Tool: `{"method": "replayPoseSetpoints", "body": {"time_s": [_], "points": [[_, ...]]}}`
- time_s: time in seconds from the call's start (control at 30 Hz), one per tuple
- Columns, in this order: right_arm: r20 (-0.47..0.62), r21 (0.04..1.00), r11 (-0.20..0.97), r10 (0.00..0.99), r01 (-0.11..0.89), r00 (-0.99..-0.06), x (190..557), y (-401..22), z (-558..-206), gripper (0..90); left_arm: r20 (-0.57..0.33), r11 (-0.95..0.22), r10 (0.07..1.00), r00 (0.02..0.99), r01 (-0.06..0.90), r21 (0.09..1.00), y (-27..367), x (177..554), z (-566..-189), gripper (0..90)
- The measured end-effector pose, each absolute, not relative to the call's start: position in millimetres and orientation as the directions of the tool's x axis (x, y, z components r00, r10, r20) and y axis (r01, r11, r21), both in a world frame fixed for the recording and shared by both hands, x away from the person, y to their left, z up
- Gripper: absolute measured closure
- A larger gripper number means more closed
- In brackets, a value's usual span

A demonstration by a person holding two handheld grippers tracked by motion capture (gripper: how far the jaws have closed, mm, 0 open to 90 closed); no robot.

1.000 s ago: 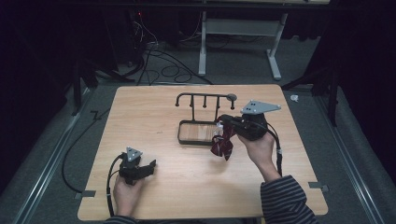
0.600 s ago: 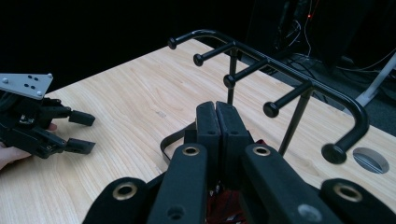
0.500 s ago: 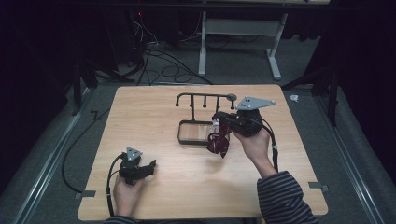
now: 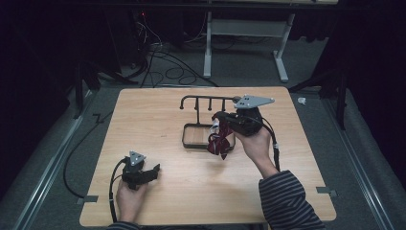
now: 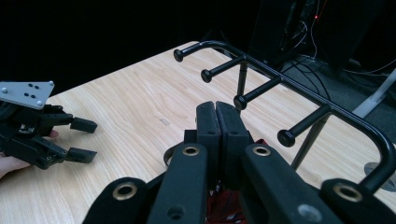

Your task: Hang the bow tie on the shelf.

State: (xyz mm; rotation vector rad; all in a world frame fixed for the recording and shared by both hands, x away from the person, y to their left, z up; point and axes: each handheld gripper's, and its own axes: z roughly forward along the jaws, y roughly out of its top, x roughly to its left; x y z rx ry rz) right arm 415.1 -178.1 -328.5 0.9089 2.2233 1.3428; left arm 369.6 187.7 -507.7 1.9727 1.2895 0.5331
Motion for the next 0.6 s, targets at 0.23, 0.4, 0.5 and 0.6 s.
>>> {"method": "replayPoseSetpoints", "body": {"time_s": [0.23,0.4,0.5,0.6], "points": [[0.009,0.884,0.332,0.694,0.330,-0.720,421,-173,-328,90.0,-0.037,-0.252,0.908,0.417,0.615,0.747,187,370,-508,28.8],[0.004,0.885,0.335,0.689,0.323,-0.725,424,-170,-326,90.0,-0.038,-0.251,0.908,0.417,0.615,0.747,187,370,-508,28.8],[0.007,0.884,0.334,0.690,0.327,-0.724,427,-168,-325,90.0,-0.038,-0.251,0.908,0.417,0.615,0.747,187,370,-508,28.8],[0.009,0.881,0.336,0.692,0.333,-0.721,430,-166,-326,90.0,-0.038,-0.252,0.908,0.417,0.615,0.747,188,370,-508,28.8]]}}
